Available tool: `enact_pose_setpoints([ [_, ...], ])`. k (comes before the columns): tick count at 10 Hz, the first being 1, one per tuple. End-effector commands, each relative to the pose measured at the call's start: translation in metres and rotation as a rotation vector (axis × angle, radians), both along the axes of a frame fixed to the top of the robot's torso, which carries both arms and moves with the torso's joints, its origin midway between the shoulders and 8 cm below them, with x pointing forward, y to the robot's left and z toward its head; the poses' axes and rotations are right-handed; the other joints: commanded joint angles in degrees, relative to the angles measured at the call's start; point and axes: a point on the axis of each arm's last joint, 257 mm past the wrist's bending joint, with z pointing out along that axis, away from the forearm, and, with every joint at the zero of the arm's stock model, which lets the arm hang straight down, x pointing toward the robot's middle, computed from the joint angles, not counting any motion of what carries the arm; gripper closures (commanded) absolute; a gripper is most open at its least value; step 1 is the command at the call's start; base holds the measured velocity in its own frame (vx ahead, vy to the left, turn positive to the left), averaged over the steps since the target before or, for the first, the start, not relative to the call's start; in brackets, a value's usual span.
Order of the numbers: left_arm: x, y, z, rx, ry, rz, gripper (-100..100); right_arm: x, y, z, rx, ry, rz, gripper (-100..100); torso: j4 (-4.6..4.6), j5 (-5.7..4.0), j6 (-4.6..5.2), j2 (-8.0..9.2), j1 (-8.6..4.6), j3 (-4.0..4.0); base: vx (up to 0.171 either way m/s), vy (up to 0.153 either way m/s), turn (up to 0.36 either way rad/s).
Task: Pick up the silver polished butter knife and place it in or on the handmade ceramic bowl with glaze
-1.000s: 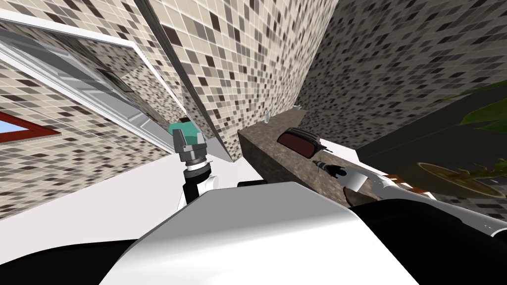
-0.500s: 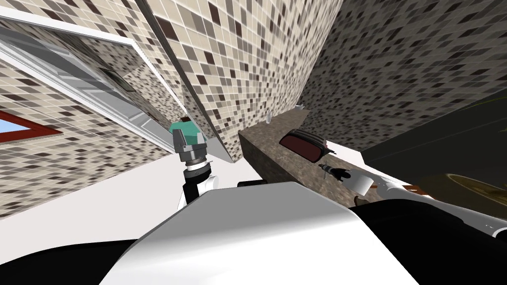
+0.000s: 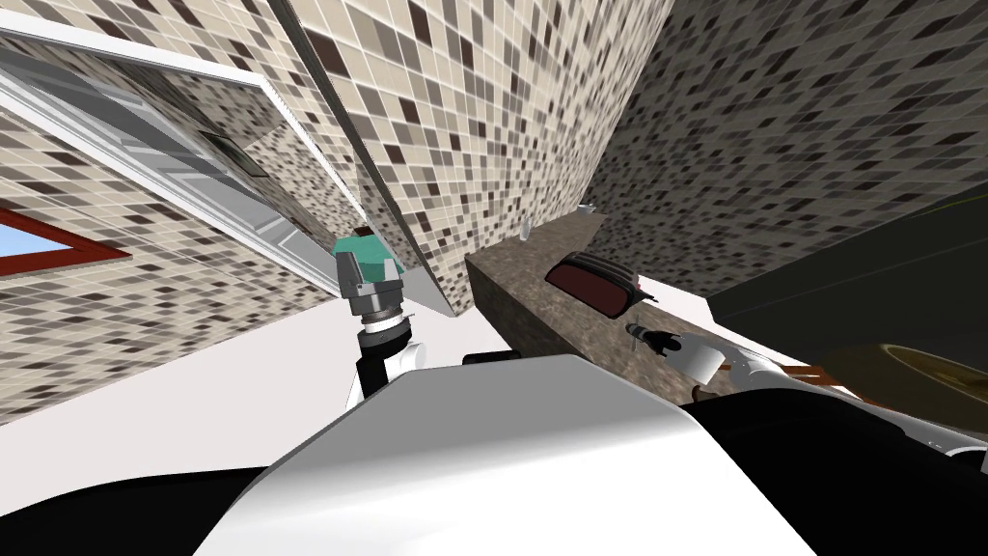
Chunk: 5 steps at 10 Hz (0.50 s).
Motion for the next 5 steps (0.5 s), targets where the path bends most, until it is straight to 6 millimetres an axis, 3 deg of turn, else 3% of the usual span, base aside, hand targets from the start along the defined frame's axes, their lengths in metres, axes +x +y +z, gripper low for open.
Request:
enact_pose_setpoints([
  [1, 0.0, 0.0, 0.0, 0.0, 0.0, 0.0, 0, 0.0, 0.0, 0.0, 0.0, 0.0, 0.0, 100, 0.0, 0.0, 0.0, 0.0, 0.0, 0.0, 0.0, 0.0, 0.0],
  [4, 0.0, 0.0, 0.0, 0.0, 0.0, 0.0, 0, -0.0014, -0.0013, 0.0002, -0.004, 0.005, 0.0, 100, 0.05, -0.07, -0.03, 0.01, -0.03, 0.03, 0.0, 0.0, 0.0],
  [5, 0.0, 0.0, 0.0, 0.0, 0.0, 0.0, 0, -0.0014, -0.0012, 0.0002, -0.004, 0.004, 0.0, 0, 0.04, -0.06, -0.03, 0.02, -0.03, 0.03, 0.0, 0.0, 0.0],
])
